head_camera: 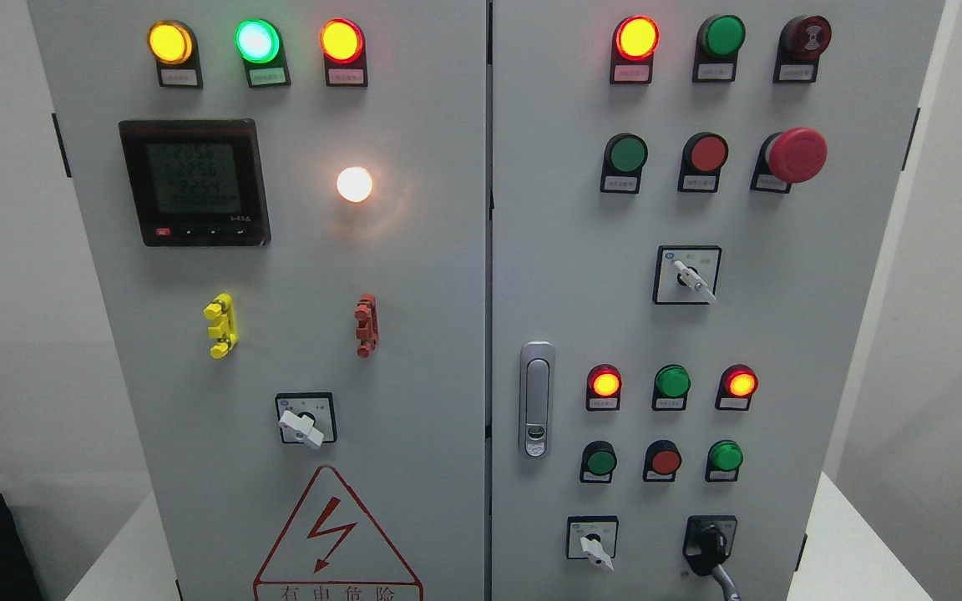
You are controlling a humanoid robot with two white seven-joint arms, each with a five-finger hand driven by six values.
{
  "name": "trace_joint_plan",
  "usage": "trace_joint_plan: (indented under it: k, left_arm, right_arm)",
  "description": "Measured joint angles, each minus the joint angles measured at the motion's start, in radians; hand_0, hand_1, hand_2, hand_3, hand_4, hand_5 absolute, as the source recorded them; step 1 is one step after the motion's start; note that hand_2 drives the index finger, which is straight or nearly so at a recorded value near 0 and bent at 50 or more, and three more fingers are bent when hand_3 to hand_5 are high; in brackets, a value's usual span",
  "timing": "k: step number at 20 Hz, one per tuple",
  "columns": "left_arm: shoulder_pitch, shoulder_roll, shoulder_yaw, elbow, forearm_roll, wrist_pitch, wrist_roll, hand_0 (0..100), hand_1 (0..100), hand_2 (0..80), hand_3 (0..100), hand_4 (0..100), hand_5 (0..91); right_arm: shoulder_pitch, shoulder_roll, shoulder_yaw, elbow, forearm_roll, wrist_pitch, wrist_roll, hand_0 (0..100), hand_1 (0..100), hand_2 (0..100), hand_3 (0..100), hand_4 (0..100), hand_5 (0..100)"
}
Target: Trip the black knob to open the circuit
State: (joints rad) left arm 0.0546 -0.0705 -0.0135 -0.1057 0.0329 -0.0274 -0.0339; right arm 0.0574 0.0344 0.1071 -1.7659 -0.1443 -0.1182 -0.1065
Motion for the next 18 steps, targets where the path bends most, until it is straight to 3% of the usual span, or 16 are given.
trace_joint_plan:
  k: [18]
  left_arm:
    - [0.0, 0.0, 0.0, 0.0, 0.0, 0.0, 0.0, 12, 39, 0.0, 0, 0, 0.0]
  right_arm:
    - [-0.003, 0.0, 0.003, 0.001, 0.0, 0.001, 0.0, 59, 79, 0, 100, 96, 86]
